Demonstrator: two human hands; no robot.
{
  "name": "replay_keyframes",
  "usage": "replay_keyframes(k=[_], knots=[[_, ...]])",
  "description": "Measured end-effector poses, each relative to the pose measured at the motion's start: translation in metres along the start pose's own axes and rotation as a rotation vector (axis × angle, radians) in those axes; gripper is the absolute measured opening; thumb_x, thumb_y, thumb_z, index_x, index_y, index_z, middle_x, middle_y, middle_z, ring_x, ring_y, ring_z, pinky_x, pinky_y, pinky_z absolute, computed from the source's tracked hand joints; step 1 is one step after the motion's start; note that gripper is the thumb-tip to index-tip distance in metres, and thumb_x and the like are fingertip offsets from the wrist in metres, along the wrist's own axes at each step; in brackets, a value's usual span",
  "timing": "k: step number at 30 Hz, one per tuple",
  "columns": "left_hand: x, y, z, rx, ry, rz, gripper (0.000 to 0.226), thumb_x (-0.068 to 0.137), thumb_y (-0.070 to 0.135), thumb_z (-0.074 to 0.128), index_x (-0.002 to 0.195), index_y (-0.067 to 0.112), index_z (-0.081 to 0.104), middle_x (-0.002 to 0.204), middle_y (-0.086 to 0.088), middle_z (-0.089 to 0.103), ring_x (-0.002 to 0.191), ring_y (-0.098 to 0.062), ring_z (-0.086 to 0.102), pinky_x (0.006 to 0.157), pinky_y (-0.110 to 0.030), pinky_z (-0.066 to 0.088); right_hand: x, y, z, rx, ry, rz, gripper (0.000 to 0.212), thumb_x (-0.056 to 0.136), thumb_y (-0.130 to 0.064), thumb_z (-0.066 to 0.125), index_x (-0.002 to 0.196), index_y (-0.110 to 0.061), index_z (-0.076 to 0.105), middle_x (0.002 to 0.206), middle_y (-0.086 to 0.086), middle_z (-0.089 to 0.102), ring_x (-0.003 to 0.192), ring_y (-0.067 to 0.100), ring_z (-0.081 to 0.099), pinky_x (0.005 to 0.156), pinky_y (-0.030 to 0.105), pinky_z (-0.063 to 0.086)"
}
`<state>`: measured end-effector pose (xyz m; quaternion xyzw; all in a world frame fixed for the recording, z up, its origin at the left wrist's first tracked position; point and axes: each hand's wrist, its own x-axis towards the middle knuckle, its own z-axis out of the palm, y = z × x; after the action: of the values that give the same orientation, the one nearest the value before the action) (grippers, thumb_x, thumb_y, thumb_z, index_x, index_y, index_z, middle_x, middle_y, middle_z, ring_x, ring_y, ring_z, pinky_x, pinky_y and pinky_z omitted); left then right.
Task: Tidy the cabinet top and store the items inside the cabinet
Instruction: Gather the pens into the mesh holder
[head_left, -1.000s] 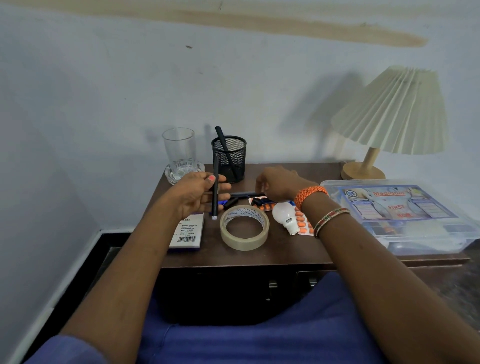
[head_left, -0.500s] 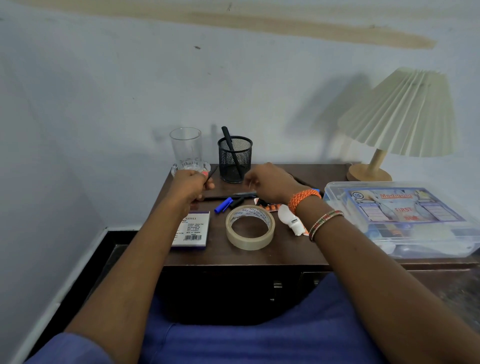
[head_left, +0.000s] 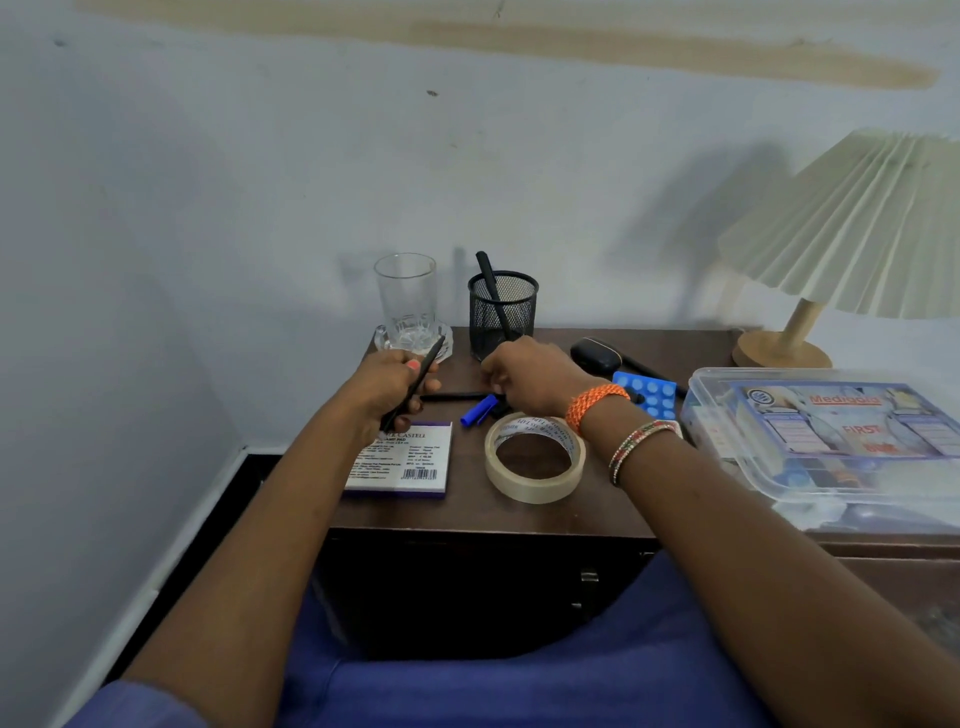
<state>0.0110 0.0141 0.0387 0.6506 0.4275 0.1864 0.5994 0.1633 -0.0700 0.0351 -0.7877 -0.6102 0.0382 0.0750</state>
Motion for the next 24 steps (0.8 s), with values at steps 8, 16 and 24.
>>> replay_keyframes(k=[8, 16, 24], knots=[[-0.001, 0.0, -0.007, -0.005, -0.013, 0.024, 0.02, 0.101, 0.013, 0.037, 0.11, 0.015, 0.055, 0.077, -0.002, 0.063, 0.051, -0.011, 0.04, 0.036, -0.014, 0.03, 0.005, -0.007, -0.004, -0.062, -0.142, -0.087, 0.023, 0.083, -0.017, 0.067, 0.106, -0.023, 0.07, 0.12, 0.0, 0.058, 0.118, 0.02, 0.048, 0.096, 0.044, 0.035], [0.0, 0.001, 0.0, -0.001, 0.003, 0.07, 0.013, 0.094, 0.015, 0.054, 0.106, 0.011, 0.058, 0.079, 0.0, 0.067, 0.056, -0.011, 0.052, 0.039, -0.018, 0.038, 0.011, 0.007, 0.0, 0.047, -0.07, -0.065, 0.014, 0.087, -0.016, 0.062, 0.1, -0.015, 0.057, 0.112, 0.008, 0.061, 0.105, 0.023, 0.05, 0.092, 0.042, 0.043], [0.0, 0.005, 0.013, 0.022, 0.171, 0.262, 0.017, 0.082, 0.001, 0.066, 0.095, 0.013, 0.066, 0.092, -0.011, 0.066, 0.065, -0.012, 0.054, 0.045, -0.012, 0.041, 0.001, 0.014, -0.026, 0.792, 0.482, 0.111, 0.013, 0.088, -0.01, 0.06, 0.099, -0.008, 0.066, 0.092, 0.001, 0.061, 0.071, 0.006, 0.05, 0.061, 0.013, 0.038]])
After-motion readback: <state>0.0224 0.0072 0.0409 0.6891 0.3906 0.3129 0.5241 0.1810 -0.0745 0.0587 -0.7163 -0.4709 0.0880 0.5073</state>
